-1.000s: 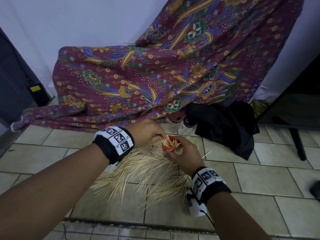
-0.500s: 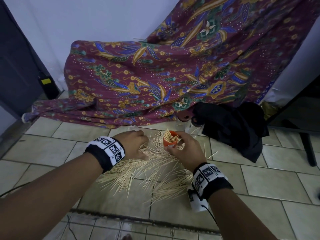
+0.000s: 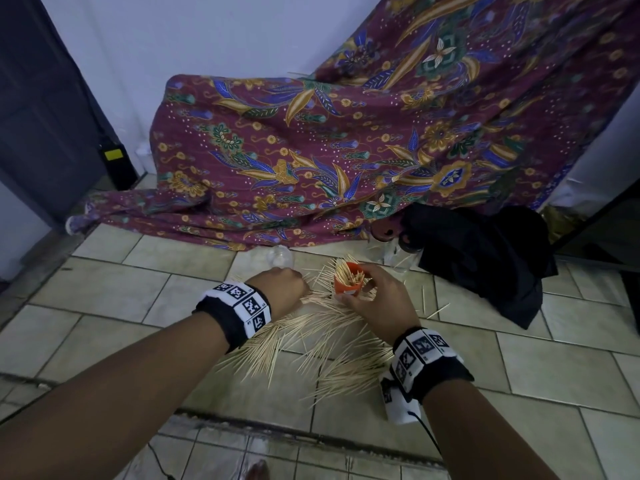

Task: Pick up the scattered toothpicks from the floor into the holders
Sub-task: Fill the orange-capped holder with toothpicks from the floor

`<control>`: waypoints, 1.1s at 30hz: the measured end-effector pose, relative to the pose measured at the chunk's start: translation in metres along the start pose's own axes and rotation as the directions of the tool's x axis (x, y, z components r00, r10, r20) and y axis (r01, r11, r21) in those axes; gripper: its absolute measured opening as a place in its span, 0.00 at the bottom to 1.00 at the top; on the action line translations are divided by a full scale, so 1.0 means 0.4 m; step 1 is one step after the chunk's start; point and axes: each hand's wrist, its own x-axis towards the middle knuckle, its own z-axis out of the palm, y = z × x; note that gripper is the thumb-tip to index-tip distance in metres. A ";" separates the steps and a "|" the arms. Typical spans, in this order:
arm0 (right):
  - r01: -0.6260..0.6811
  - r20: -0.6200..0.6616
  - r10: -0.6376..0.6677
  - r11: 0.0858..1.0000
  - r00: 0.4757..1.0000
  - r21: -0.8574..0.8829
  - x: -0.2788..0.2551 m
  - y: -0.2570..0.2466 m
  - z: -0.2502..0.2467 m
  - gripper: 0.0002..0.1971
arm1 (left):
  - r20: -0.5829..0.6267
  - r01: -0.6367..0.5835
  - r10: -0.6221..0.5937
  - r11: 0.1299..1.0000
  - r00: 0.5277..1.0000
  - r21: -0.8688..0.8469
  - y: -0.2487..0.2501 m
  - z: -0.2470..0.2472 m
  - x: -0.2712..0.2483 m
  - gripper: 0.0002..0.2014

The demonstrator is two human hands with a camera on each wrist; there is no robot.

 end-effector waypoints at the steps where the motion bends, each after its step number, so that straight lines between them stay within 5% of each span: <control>1: -0.004 -0.002 0.004 1.000 1.000 -0.005 -0.002 0.003 -0.001 0.29 | 0.001 0.006 -0.006 1.000 1.000 0.005 0.002 0.003 0.001 0.12; 12: -0.017 -0.009 0.017 1.000 1.000 0.012 -0.010 -0.001 -0.010 0.30 | -0.005 0.049 -0.050 0.991 0.999 -0.124 -0.009 0.014 0.004 0.18; 24: -0.025 -0.007 0.025 0.999 1.000 0.031 -0.009 -0.004 -0.012 0.29 | -0.003 0.019 -0.019 1.000 1.000 0.020 0.005 0.012 0.016 0.17; 33: -0.043 0.003 0.043 0.999 0.999 0.027 -0.010 -0.009 -0.017 0.30 | -0.029 0.085 -0.095 0.962 0.995 -0.259 -0.026 -0.005 0.034 0.15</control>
